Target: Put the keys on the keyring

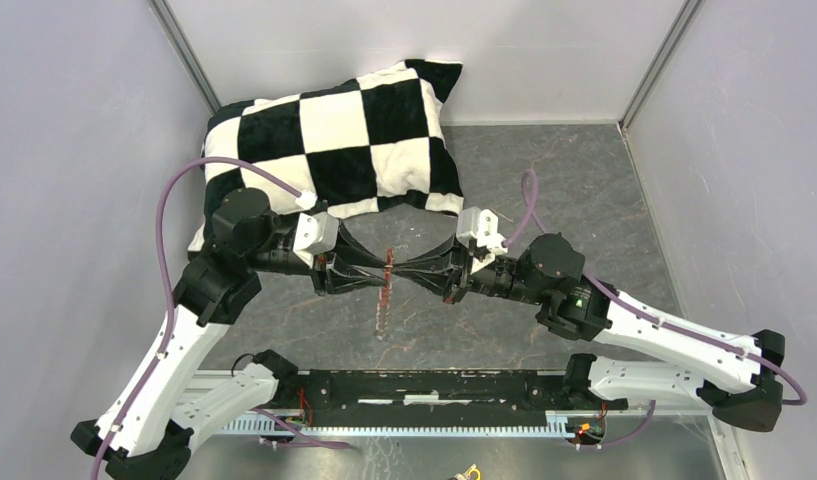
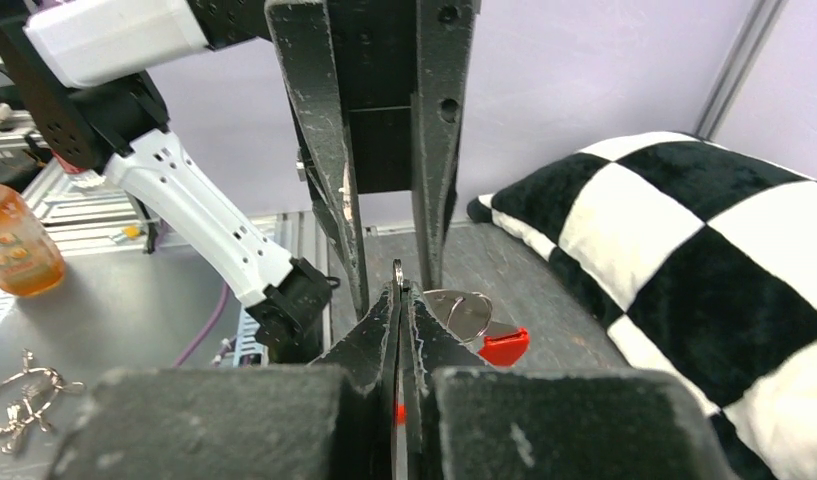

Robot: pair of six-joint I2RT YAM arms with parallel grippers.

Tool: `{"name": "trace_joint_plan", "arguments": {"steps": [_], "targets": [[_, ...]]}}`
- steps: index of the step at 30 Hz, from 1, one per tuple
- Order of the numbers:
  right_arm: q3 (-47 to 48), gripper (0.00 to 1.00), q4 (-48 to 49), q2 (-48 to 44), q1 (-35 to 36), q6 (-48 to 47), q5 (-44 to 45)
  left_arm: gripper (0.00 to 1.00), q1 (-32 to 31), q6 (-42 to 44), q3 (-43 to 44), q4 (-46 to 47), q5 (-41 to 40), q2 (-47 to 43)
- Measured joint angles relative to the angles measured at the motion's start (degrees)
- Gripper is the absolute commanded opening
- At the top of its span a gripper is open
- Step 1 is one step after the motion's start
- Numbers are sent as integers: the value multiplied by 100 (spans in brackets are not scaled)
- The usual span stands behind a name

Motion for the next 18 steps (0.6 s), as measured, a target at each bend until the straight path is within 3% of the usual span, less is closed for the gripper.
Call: {"name": "trace_joint_plan", "arguments": {"steps": [6,18], "targets": [[-33,0,404,35,0,186,-168,41,0,-234,0,208,2,-57],[-188,1,883,83,-2,365,-295,25,0,-752,-7,616,33,-109]]}}
